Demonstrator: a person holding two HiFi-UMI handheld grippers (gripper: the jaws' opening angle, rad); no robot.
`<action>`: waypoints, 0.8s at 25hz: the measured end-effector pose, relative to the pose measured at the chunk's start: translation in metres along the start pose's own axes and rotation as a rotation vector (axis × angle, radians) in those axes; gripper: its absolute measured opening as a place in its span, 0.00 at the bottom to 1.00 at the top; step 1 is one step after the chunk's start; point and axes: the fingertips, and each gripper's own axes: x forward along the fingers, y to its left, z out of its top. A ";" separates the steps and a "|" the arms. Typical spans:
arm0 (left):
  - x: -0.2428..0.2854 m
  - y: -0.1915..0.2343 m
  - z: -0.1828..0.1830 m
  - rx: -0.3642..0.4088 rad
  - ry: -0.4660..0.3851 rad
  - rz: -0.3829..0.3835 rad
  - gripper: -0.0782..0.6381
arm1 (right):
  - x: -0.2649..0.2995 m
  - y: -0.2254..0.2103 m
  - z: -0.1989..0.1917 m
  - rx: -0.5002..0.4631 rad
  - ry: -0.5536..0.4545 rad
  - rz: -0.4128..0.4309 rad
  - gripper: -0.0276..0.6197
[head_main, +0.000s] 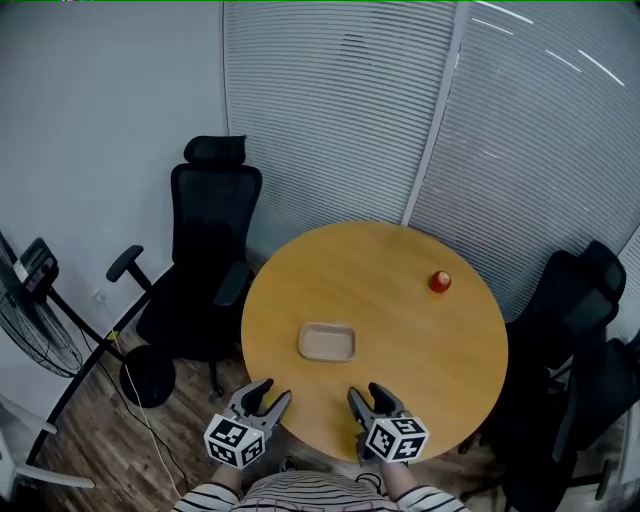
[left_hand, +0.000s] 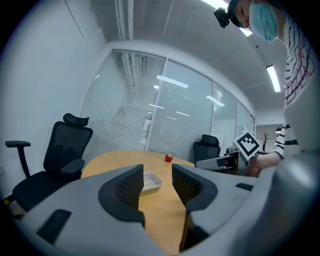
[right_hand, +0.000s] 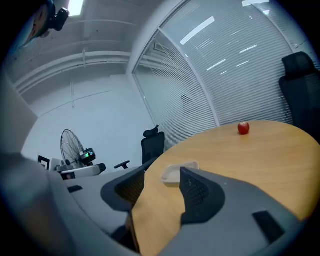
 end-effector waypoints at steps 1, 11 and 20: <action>0.004 0.006 0.001 0.002 0.004 -0.019 0.33 | 0.004 0.000 0.001 0.005 -0.008 -0.019 0.40; 0.054 0.060 -0.018 -0.025 0.066 -0.097 0.33 | 0.045 -0.020 0.002 0.007 -0.031 -0.146 0.36; 0.110 0.094 -0.045 -0.101 0.128 -0.066 0.33 | 0.094 -0.057 -0.003 0.020 0.050 -0.144 0.34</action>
